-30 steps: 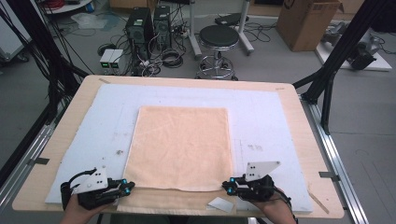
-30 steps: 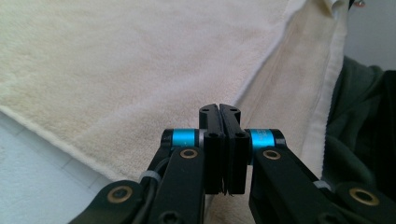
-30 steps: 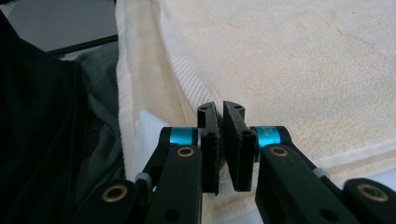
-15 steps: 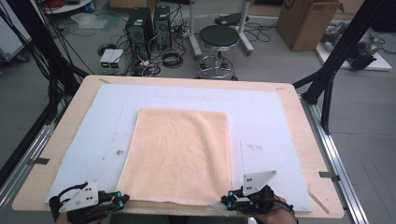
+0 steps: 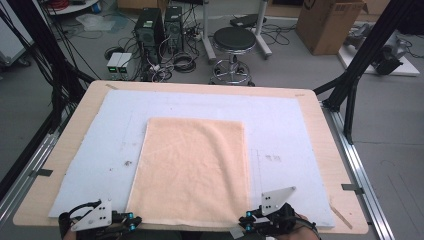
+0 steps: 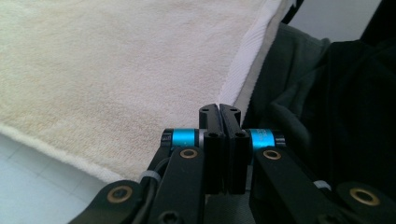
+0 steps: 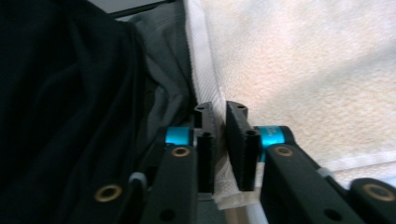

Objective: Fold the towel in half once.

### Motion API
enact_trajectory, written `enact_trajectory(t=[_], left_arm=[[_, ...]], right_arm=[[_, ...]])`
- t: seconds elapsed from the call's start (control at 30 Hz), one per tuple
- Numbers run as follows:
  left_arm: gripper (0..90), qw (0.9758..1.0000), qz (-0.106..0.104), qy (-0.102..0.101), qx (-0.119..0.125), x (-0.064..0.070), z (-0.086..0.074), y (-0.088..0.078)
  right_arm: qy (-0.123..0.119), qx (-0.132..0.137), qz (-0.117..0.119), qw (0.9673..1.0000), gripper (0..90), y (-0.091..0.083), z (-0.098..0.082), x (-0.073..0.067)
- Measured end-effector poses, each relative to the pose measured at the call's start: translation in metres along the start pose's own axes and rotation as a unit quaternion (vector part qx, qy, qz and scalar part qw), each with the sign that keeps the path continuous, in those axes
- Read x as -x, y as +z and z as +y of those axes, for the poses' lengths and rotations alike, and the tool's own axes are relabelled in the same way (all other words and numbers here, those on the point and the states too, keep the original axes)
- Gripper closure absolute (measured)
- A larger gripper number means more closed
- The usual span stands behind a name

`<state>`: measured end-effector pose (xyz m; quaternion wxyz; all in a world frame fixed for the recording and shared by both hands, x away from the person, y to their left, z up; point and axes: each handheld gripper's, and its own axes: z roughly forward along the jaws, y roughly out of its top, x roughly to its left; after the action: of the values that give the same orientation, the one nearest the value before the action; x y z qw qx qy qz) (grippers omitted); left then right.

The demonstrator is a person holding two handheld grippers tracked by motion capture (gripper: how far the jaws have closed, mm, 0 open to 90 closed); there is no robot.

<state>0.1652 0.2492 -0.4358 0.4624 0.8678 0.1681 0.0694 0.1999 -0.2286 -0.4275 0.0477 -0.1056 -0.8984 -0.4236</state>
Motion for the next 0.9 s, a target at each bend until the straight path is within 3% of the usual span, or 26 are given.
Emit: enact_trajectory(t=[0.13, 0.23, 0.37, 0.5, 0.6, 0.67, 0.8, 0.9], left_arm=[[84.8, 0.9999, -0.011, -0.003, 0.005, 0.000, -0.001, -0.001], [70.3, 0.9998, -0.011, -0.011, 0.015, 0.000, 0.001, -0.002], [64.8, 0.9988, 0.003, -0.025, 0.042, -0.006, 0.007, -0.002], [65.4, 0.9978, 0.020, -0.038, 0.049, -0.017, 0.012, 0.002], [68.0, 0.9980, 0.020, -0.044, 0.042, -0.022, 0.014, 0.010], [68.8, 0.9987, 0.014, -0.039, 0.030, -0.023, 0.014, 0.015], [69.3, 0.9994, -0.004, -0.027, -0.022, -0.019, 0.008, 0.022], [69.1, 0.9992, -0.008, -0.034, -0.021, -0.019, 0.004, 0.020]], right_arm=[[0.002, 0.002, 0.009, 1.0000, 77.1, -0.002, 0.000, 0.000], [0.009, 0.007, 0.021, 0.9997, 70.0, -0.004, 0.001, 0.002], [0.010, 0.028, 0.006, 0.9995, 67.1, -0.006, 0.006, 0.006], [0.010, 0.042, -0.013, 0.9990, 67.5, -0.002, 0.013, 0.012], [0.014, 0.039, -0.009, 0.9991, 69.6, 0.006, 0.016, 0.019], [0.009, 0.017, -0.002, 0.9998, 71.1, 0.014, 0.016, 0.021], [-0.006, -0.027, 0.002, 0.9996, 73.0, 0.023, 0.011, 0.020], [-0.005, -0.028, 0.006, 0.9996, 76.5, 0.020, 0.007, 0.018]])
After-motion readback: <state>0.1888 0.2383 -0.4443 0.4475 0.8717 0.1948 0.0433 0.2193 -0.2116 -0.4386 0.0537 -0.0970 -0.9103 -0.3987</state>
